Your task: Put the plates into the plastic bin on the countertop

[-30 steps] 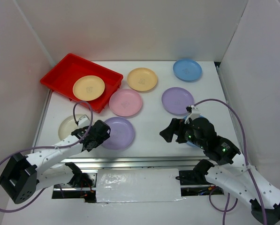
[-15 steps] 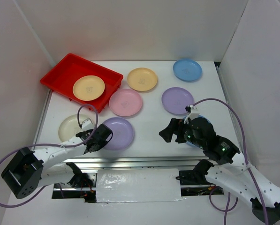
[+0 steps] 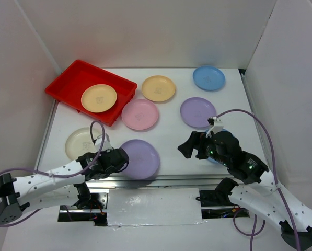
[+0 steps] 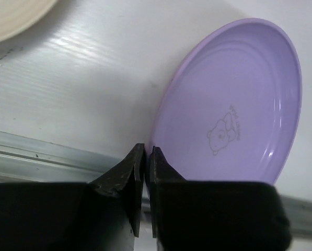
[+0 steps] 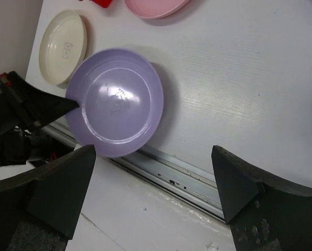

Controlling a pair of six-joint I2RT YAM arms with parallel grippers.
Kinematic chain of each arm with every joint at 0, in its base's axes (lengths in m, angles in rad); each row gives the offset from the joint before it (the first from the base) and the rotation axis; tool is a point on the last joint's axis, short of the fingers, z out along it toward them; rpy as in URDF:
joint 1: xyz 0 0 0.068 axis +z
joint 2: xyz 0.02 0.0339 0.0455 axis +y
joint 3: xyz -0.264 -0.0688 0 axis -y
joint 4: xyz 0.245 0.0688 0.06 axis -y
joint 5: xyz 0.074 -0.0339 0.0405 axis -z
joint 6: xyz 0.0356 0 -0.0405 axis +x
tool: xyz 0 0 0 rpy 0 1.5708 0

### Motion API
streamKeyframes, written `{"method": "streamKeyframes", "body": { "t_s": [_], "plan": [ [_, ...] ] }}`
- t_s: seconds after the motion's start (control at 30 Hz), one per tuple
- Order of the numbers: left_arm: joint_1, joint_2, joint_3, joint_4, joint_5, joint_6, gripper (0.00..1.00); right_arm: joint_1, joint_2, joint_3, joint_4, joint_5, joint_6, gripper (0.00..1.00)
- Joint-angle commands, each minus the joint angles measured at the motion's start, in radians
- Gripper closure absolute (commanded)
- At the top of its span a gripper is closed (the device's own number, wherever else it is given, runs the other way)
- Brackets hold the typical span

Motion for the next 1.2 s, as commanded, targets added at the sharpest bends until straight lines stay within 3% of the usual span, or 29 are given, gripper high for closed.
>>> {"method": "streamKeyframes", "body": {
  "t_s": [0.0, 0.13, 0.17, 0.2, 0.23, 0.27, 0.3, 0.37, 0.4, 0.47, 0.67, 0.8, 1.0, 1.1, 1.13, 1.17],
  "plan": [
    [-0.089, -0.061, 0.144, -0.109, -0.088, 0.052, 1.0, 0.011, 0.002, 0.036, 0.027, 0.013, 0.01, 0.0],
    [-0.042, -0.027, 0.383, -0.218, -0.265, 0.081, 1.0, 0.013, 0.037, 0.036, 0.075, -0.006, 0.014, 0.0],
    [0.001, 0.006, 0.423, -0.211, -0.269, 0.156, 1.0, 0.013, 0.052, 0.041, 0.092, -0.012, 0.016, 0.0],
    [0.129, 0.023, 0.455, -0.176, -0.255, 0.223, 1.0, 0.014, 0.058, 0.044, 0.101, -0.016, 0.013, 0.0],
    [0.214, 0.043, 0.507, -0.075, -0.217, 0.286, 1.0, 0.013, 0.068, 0.047, 0.107, -0.024, 0.013, 0.0],
    [0.298, 0.091, 0.526, -0.013, -0.077, 0.408, 1.0, 0.013, 0.083, 0.058, 0.115, -0.026, 0.01, 0.0],
    [0.477, 0.12, 0.554, 0.051, 0.016, 0.458, 1.0, 0.013, 0.092, 0.064, 0.116, -0.026, 0.008, 0.0],
    [0.634, 0.256, 0.603, 0.152, 0.219, 0.523, 1.0, 0.014, 0.109, 0.078, 0.116, -0.027, 0.001, 0.0],
    [0.74, 0.311, 0.691, 0.154, 0.246, 0.535, 1.0, 0.014, 0.112, 0.082, 0.116, -0.027, -0.001, 0.0],
    [0.846, 0.49, 0.803, 0.112, 0.262, 0.557, 1.0, 0.014, 0.115, 0.088, 0.112, -0.029, -0.006, 0.0],
    [1.0, 0.878, 1.193, -0.003, 0.314, 0.589, 1.0, 0.009, 0.103, 0.073, 0.112, -0.015, -0.021, 0.0],
    [1.025, 1.004, 1.258, -0.036, 0.313, 0.594, 1.0, 0.003, 0.117, 0.065, 0.115, -0.016, -0.033, 0.0],
    [1.042, 1.01, 1.218, -0.019, 0.286, 0.569, 1.0, 0.0, 0.146, 0.067, 0.119, -0.022, -0.044, 0.0],
    [1.055, 1.004, 1.235, -0.042, 0.284, 0.565, 0.86, -0.001, 0.151, 0.069, 0.119, -0.026, -0.042, 0.0],
    [1.055, 0.995, 1.233, -0.042, 0.279, 0.563, 0.58, -0.001, 0.152, 0.069, 0.119, -0.027, -0.042, 0.0],
    [1.054, 0.978, 1.227, -0.042, 0.273, 0.56, 0.41, 0.0, 0.152, 0.067, 0.119, -0.027, -0.042, 0.0]
  ]
}}
